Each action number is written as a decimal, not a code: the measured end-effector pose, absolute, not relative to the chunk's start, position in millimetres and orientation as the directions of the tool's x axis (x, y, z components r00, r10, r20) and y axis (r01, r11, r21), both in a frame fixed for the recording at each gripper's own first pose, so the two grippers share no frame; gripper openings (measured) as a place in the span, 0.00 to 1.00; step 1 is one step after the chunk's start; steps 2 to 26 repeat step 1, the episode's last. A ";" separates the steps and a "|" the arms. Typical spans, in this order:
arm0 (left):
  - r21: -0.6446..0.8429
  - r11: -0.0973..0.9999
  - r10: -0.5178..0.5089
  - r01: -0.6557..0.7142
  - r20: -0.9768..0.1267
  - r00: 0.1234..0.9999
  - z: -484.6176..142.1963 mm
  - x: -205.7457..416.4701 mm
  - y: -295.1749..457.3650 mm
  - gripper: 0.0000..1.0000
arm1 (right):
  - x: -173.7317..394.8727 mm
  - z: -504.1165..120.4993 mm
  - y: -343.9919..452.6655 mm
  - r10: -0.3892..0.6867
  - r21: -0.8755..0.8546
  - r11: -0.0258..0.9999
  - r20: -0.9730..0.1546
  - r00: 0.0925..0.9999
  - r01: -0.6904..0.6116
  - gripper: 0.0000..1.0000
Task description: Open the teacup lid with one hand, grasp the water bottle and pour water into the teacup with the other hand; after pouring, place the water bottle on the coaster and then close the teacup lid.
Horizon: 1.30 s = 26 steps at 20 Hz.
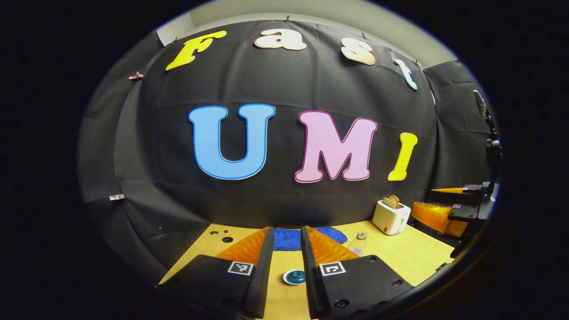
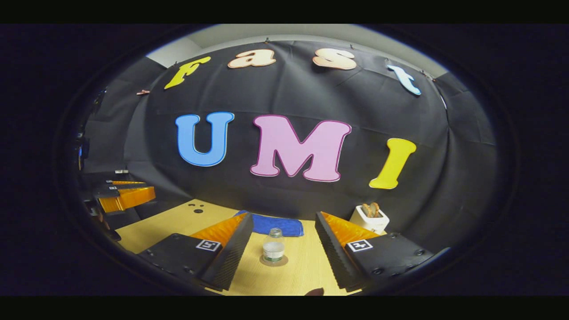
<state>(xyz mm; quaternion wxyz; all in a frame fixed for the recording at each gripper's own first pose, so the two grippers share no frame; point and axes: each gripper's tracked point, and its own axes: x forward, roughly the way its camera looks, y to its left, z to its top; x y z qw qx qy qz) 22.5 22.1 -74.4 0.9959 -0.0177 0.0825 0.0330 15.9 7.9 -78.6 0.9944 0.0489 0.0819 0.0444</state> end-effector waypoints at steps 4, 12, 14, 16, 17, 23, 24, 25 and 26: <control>-0.029 0.997 0.061 -0.066 -0.164 0.985 -74.2 22.9 22.5 0.40 | 15.9 -78.7 8.5 0.095 0.102 0.992 -0.157 0.983 -0.079 0.87; -0.029 0.997 0.061 -0.066 -0.164 0.985 -74.2 22.9 22.5 0.40 | 15.9 -78.7 8.5 0.095 0.102 0.992 -0.157 0.983 -0.079 0.87; -0.029 0.997 0.061 -0.066 -0.164 0.985 -74.2 22.9 22.5 0.40 | 15.9 -78.7 8.5 0.095 0.102 0.992 -0.157 0.983 -0.079 0.87; -0.029 0.997 0.061 -0.066 -0.164 0.985 -74.2 22.9 22.5 0.40 | 15.9 -78.7 8.5 0.095 0.102 0.992 -0.157 0.983 -0.079 0.87; -0.029 0.997 0.061 -0.066 -0.164 0.985 -74.2 22.9 22.5 0.40 | 15.9 -78.7 8.5 0.095 0.102 0.992 -0.157 0.983 -0.079 0.87; -0.029 0.997 0.061 -0.066 -0.164 0.985 -74.2 22.9 22.5 0.40 | 15.9 -78.7 8.5 0.095 0.102 0.992 -0.157 0.983 -0.079 0.87; -0.029 0.997 0.061 -0.066 -0.164 0.985 -74.2 22.9 22.5 0.40 | 15.9 -78.7 8.5 0.095 0.102 0.992 -0.157 0.983 -0.079 0.87; -0.029 0.997 0.061 -0.066 -0.164 0.985 -74.2 22.9 22.5 0.40 | 15.9 -78.7 8.5 0.095 0.102 0.992 -0.157 0.983 -0.079 0.87; -0.029 0.997 0.061 -0.066 -0.164 0.985 -74.2 22.9 22.5 0.40 | 15.9 -78.7 8.5 0.095 0.102 0.992 -0.157 0.983 -0.079 0.87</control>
